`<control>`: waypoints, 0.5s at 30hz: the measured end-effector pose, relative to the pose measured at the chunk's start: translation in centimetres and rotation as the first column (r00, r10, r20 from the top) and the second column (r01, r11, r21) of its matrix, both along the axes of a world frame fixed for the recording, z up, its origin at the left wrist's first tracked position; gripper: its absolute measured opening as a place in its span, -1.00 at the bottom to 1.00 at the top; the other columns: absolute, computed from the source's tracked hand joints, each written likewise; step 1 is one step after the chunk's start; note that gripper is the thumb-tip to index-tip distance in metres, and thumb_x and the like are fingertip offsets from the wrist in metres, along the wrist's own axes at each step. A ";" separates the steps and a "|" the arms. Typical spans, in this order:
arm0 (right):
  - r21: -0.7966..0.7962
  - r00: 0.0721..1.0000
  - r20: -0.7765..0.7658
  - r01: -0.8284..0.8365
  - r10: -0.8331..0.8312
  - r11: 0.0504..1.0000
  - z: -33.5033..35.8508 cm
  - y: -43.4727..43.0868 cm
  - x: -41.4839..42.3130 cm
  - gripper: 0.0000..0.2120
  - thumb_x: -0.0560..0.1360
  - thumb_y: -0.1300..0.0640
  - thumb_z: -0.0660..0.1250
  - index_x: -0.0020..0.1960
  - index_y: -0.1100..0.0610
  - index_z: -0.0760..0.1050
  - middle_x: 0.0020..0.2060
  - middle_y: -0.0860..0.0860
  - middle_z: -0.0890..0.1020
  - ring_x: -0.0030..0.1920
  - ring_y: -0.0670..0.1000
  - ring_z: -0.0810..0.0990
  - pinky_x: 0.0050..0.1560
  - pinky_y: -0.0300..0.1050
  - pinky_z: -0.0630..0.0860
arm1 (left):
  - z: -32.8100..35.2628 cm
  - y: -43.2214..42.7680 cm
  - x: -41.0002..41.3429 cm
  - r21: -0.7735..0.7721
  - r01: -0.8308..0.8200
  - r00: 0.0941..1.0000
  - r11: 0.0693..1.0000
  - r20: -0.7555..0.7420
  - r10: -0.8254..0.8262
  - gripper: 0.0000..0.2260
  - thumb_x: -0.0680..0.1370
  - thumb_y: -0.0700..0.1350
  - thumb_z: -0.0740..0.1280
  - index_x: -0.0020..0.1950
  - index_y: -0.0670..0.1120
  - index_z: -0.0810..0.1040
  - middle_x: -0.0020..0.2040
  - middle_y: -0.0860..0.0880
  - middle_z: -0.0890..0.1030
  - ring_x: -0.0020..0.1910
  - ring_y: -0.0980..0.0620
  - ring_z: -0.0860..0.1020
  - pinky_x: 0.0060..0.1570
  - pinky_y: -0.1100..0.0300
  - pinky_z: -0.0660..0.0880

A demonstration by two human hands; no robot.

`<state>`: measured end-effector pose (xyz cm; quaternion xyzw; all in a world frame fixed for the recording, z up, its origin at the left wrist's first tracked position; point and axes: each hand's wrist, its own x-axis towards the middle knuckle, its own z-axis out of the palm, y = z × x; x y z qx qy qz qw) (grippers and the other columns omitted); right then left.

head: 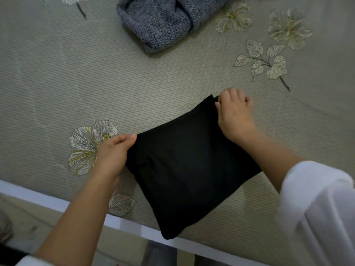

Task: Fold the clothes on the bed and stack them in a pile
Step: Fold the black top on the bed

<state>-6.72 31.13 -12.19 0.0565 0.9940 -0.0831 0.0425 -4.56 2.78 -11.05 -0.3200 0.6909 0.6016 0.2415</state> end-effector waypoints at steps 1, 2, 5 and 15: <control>0.028 1.000 0.023 0.001 -0.001 1.000 -0.5 -0.2 -0.2 -0.83 0.63 0.13 0.07 0.09 0.20 0.37 0.12 0.11 0.42 0.17 0.12 0.33 0.18 0.03 0.16 | -0.2 0.4 -0.1 -0.061 0.003 1.000 0.998 -0.019 -0.004 -0.89 0.51 -0.12 0.40 -0.21 -0.05 0.66 -0.17 0.00 0.69 -0.10 0.04 0.63 -0.07 0.20 0.50; 0.037 0.999 0.035 0.019 -0.020 0.999 -1.0 -0.3 -0.3 -0.81 0.64 0.11 0.06 0.11 0.19 0.38 0.14 0.10 0.43 0.18 0.11 0.33 0.20 0.03 0.15 | -0.4 0.8 0.0 -0.136 0.007 0.998 0.991 -0.060 -0.016 -0.92 0.53 -0.12 0.38 -0.16 -0.07 0.63 -0.15 -0.01 0.67 -0.08 0.01 0.61 -0.07 0.18 0.51; -0.046 0.993 -0.031 0.116 -0.117 0.992 -1.1 -0.9 0.4 -0.74 0.63 0.03 0.08 0.18 0.16 0.40 0.23 0.08 0.44 0.24 0.08 0.34 0.27 0.04 0.14 | -0.1 1.9 1.4 -0.569 0.030 0.953 0.822 -0.231 -0.194 -0.86 0.58 -0.04 0.27 0.09 -0.04 0.52 0.08 0.04 0.56 0.20 -0.06 0.44 0.27 -0.08 0.35; -0.043 0.964 0.242 -0.107 0.114 0.993 -2.2 -0.3 4.1 -0.51 0.61 -0.19 -0.14 0.53 -0.23 -0.06 0.56 -0.09 -0.03 0.55 0.00 -0.16 0.46 0.16 -0.23 | -2.7 2.1 7.6 -0.750 0.498 0.673 0.436 0.017 -0.739 -0.51 0.57 0.30 -0.14 0.50 0.33 -0.08 0.58 0.04 -0.14 0.52 0.01 -0.30 0.42 -0.26 -0.14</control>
